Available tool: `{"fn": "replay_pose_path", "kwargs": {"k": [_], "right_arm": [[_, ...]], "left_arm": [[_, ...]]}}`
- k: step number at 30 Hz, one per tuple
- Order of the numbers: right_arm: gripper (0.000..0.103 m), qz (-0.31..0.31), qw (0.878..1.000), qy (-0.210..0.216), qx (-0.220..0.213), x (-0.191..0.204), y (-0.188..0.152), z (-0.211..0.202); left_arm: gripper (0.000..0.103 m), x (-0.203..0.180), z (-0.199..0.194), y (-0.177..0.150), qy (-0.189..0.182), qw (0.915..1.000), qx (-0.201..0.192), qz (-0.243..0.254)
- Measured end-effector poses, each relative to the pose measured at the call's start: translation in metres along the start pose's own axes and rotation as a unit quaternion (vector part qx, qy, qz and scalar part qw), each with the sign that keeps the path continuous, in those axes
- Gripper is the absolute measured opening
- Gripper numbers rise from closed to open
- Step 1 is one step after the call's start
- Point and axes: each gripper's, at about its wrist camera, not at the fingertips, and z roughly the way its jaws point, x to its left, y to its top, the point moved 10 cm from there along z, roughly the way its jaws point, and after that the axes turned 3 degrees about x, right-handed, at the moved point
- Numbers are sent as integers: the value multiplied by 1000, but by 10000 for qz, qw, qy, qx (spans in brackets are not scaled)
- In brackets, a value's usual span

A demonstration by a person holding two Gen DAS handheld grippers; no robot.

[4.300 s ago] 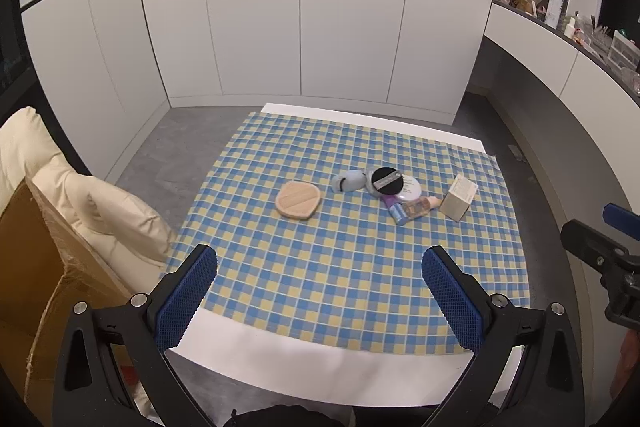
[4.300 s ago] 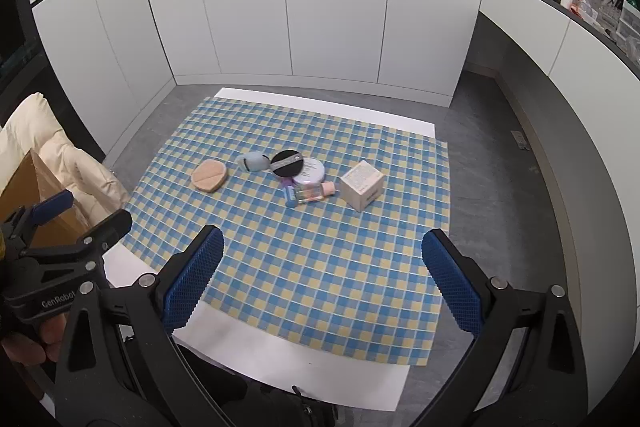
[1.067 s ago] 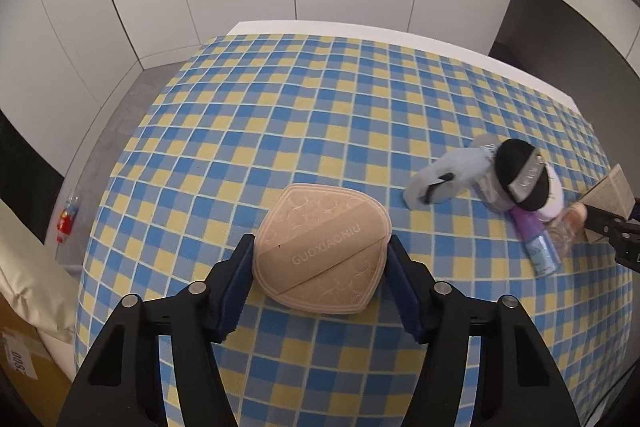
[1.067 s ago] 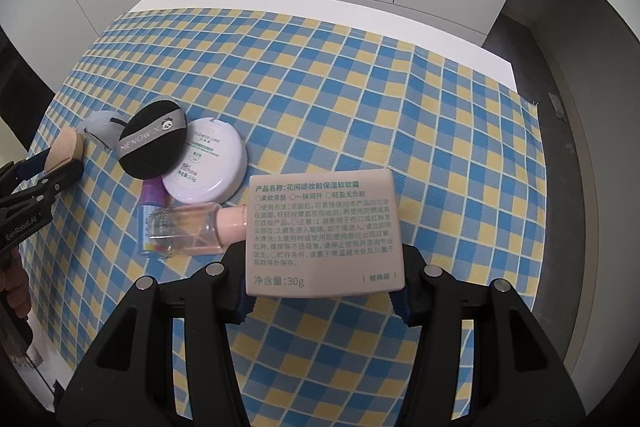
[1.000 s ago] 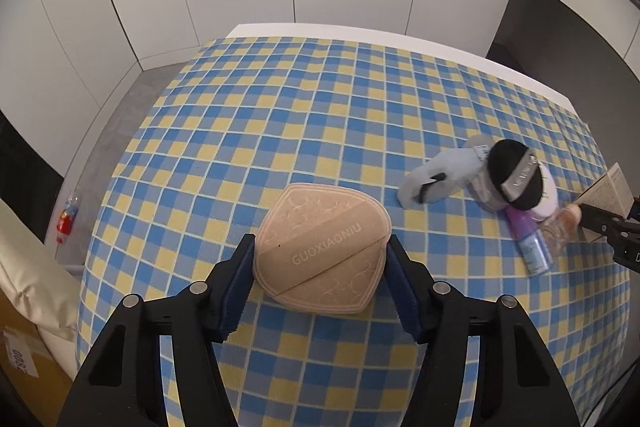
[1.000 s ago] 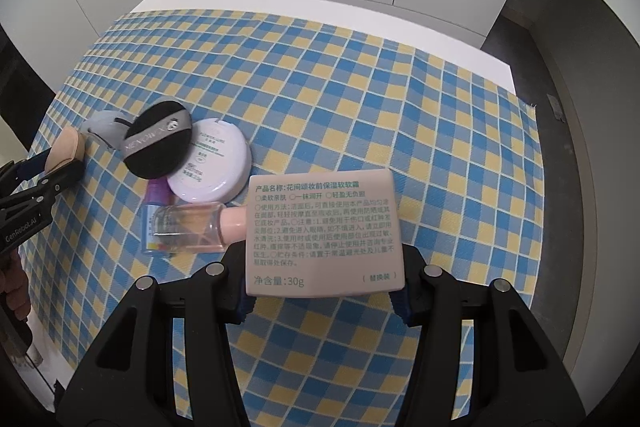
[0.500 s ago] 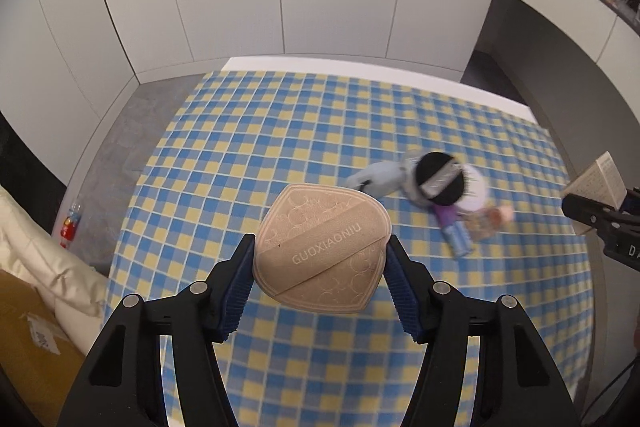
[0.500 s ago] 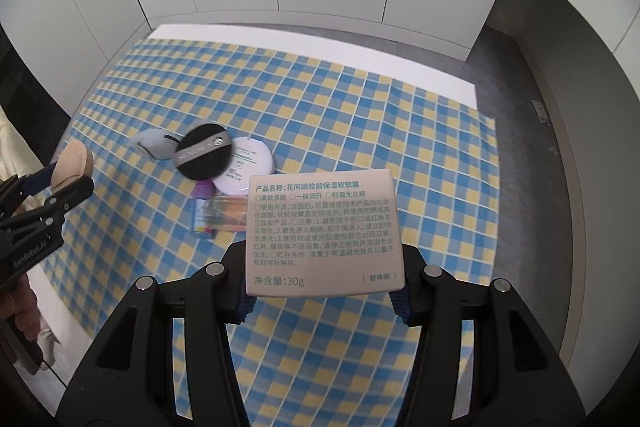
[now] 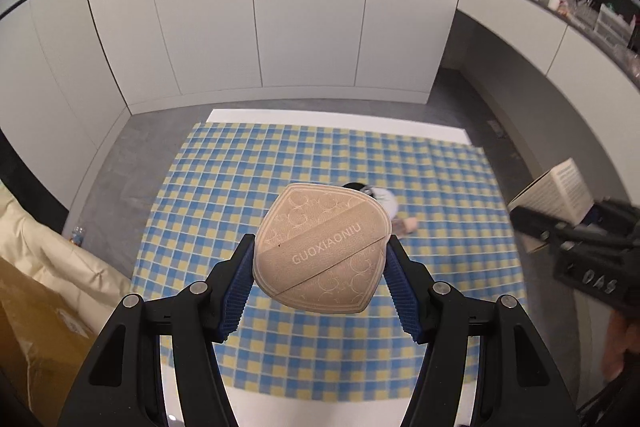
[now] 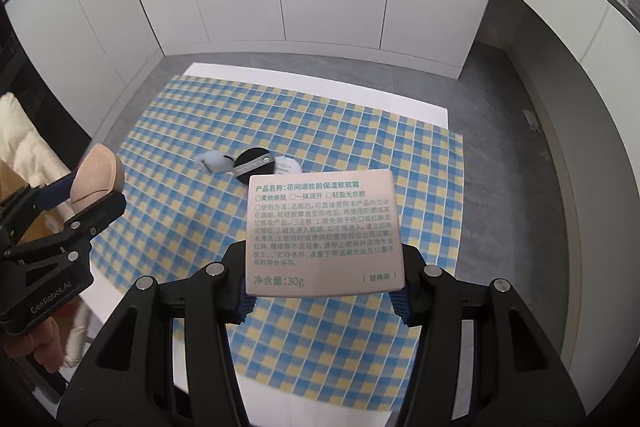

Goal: Organize objects
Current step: 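Lift and carry the cream box with the right tool while the left tool carries the puff to the box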

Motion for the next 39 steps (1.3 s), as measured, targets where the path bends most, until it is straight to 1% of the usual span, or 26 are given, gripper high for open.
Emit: {"fn": "replay_pose_path", "kwargs": {"k": [5,8,13,18,24,26,29,34,39], "right_arm": [[55,75,9999,60,-86,1,-15,-23],[55,236,9994,229,-81,4,-26,-36],[55,93,9996,205,-174,10,-41,-64],[55,36,9993,242,-277,11,-51,-84],[55,-33,9992,273,-290,12,-58,-84],[55,-99,9992,248,-298,13,-60,-85],[55,-106,9993,241,-247,12,-63,-83],[55,-175,9995,161,-184,11,-68,-76],[55,-103,9997,157,-152,11,-67,-73]], "left_arm": [[62,-10,-29,-5,-46,9999,-91,-2],[62,-11,-42,-11,-98,9999,-89,-78],[62,-9,-68,-20,-141,9995,-173,-245],[62,-12,-86,-32,-164,9991,-280,-269],[62,-17,-90,-52,-265,9991,-259,-196],[62,-16,-90,-51,-356,9987,-247,-261],[62,-14,-92,-48,-404,9981,-331,-324],[62,-13,-91,-47,-249,9984,-464,-227],[62,-2,-86,-49,-235,9981,-432,-359]]}}
